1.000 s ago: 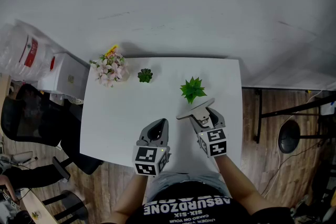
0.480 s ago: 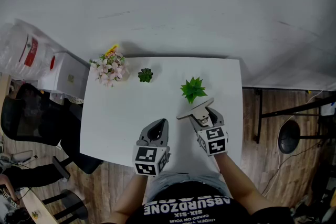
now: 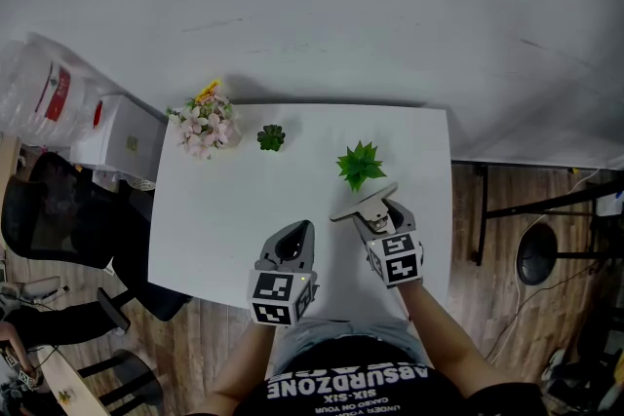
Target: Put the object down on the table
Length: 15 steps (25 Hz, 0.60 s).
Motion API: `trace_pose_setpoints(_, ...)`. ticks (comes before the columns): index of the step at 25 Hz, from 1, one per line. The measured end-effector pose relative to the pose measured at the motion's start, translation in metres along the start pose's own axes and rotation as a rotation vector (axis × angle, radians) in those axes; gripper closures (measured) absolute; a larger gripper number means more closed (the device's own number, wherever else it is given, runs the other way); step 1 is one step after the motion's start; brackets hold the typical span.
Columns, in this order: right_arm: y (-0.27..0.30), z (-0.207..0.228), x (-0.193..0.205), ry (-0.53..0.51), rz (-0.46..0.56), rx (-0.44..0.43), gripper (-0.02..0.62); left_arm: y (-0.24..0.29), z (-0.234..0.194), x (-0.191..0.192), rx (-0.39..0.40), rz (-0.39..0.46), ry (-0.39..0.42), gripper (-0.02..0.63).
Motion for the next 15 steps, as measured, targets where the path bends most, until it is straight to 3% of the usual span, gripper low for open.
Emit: trace_pose_setpoints(15,0.017,0.006,0.01,-0.017,-0.054,0.016,0.31,0.003,-0.001,0.002,0.01,-0.012,-0.005,0.604)
Point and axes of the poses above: the fingertips, and each gripper's own axes: y forward along the fingers, z to its right, x out of its underside, the point moved 9 cm from there along -y, backward along the fingers, and after that the axes turned 15 degrees about y, right-handed, at the moved point
